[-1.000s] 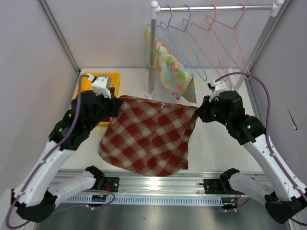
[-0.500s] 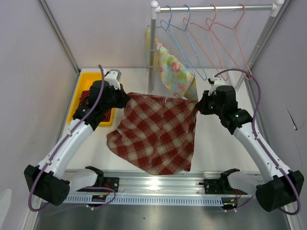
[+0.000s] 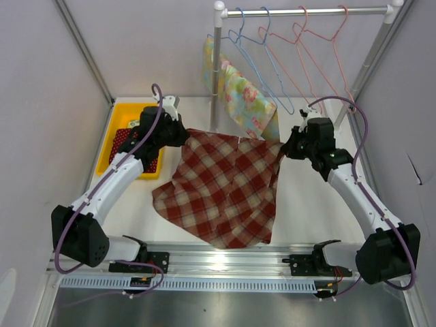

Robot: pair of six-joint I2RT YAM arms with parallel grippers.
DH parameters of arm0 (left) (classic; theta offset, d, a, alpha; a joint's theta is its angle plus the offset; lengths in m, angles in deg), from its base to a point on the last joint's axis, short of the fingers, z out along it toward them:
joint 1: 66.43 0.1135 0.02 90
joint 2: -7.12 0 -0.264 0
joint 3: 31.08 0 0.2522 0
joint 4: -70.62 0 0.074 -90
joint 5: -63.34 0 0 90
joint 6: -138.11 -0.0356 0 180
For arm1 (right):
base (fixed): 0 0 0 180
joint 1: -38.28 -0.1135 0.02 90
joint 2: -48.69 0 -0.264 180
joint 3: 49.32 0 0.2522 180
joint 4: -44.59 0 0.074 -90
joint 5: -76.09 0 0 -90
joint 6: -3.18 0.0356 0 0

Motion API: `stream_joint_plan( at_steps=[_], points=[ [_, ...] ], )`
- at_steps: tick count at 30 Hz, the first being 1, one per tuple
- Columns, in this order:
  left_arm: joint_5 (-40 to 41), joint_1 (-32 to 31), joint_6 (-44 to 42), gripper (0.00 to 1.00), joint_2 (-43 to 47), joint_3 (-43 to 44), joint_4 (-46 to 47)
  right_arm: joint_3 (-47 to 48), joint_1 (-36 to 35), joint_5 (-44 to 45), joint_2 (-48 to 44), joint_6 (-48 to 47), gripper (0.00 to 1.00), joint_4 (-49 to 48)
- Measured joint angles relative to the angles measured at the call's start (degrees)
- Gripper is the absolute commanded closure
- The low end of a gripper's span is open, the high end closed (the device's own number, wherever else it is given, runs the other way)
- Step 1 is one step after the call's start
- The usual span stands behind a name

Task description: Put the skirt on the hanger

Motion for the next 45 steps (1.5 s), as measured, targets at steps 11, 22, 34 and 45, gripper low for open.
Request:
stream_joint_plan(
  at_steps=[11, 22, 34, 45],
  points=[
    [4.4, 0.2, -1.2, 1.0, -2.6, 5.5, -0.7, -2.3, -4.9, 3.4, 2.4, 2.4, 1.0, -1.5],
    [4.6, 0.9, -0.7, 1.0, -3.4, 3.9, -1.3, -2.3, -6.1, 5.6, 2.7, 4.0, 1.0, -1.5],
    [5.4, 2.7, 7.8, 0.93, 14.2, -21.0, -0.7, -24.7, -27.3, 9.0, -14.9, 19.2, 0.91, -1.2],
    [6.8, 3.1, 19.7, 0.48, 35.1, -40.6, -1.4, -33.5, -36.6, 13.4, -24.0, 35.5, 0.23, 2.6]
  ],
)
